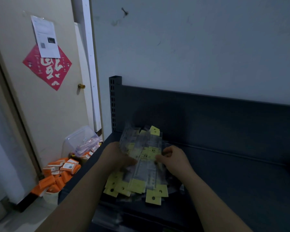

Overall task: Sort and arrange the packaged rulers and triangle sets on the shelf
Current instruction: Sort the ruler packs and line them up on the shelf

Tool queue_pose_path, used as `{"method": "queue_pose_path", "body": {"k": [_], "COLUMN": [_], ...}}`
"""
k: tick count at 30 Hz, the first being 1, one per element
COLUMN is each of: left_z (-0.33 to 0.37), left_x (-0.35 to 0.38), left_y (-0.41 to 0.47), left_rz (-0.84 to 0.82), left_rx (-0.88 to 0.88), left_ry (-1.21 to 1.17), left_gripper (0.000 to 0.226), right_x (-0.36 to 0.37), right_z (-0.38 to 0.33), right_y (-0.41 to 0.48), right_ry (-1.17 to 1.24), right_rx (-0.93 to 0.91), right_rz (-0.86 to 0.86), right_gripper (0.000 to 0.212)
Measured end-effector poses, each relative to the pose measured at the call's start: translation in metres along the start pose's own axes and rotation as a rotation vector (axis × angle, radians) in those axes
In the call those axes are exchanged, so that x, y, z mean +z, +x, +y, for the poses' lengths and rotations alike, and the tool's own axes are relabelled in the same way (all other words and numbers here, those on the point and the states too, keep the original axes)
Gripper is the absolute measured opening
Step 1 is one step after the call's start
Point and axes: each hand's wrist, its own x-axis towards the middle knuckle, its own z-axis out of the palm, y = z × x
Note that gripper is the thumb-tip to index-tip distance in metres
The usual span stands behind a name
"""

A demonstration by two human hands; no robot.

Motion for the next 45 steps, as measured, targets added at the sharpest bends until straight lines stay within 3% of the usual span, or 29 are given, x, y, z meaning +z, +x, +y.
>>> {"method": "queue_pose_path", "body": {"k": [8, 15, 20, 24, 27, 30, 33, 35, 38, 42, 45], "left_z": [0.005, 0.012, 0.012, 0.017, 0.014, 0.006, 0.004, 0.005, 0.003, 0.003, 0.002], "left_x": [-0.024, -0.013, -0.001, 0.016, 0.015, 0.005, 0.001, 0.003, 0.006, 0.005, 0.004], "left_y": [-0.017, -0.035, -0.043, -0.051, -0.047, -0.038, -0.031, -0.029, -0.027, -0.026, -0.027], "left_rz": [0.101, -0.098, -0.170, -0.309, -0.221, -0.095, -0.040, -0.049, -0.042, -0.040, -0.044], "left_rx": [0.037, 0.095, 0.123, 0.216, 0.199, 0.136, 0.059, 0.028, 0.039, 0.063, 0.077], "left_ry": [-0.204, -0.319, -0.475, -0.497, -0.442, -0.413, -0.564, -0.616, -0.562, -0.564, -0.573], "left_gripper": [0.029, 0.022, 0.025, 0.022, 0.015, 0.019, 0.020, 0.019, 0.019, 0.017, 0.016], "right_x": [-0.004, 0.000, -0.005, -0.004, -0.014, -0.034, -0.035, -0.026, -0.026, -0.040, -0.046], "right_z": [-0.007, -0.028, -0.027, -0.029, -0.015, 0.015, 0.032, 0.036, 0.034, 0.037, 0.045], "right_y": [0.001, -0.011, -0.015, -0.021, -0.013, -0.001, 0.001, 0.002, 0.004, 0.006, 0.007], "right_ry": [0.181, 0.658, 0.782, 0.743, 0.634, 0.047, -0.382, -0.509, -0.368, -0.270, -0.031], "right_rx": [-0.078, -0.059, -0.024, -0.008, 0.028, 0.045, 0.116, 0.111, 0.107, 0.123, 0.162], "right_rz": [0.058, -0.203, -0.334, -0.374, -0.161, 0.165, 0.094, 0.026, 0.036, 0.057, 0.179], "right_gripper": [0.016, 0.020, 0.008, 0.007, 0.014, 0.036, 0.073, 0.077, 0.037, 0.033, 0.009]}}
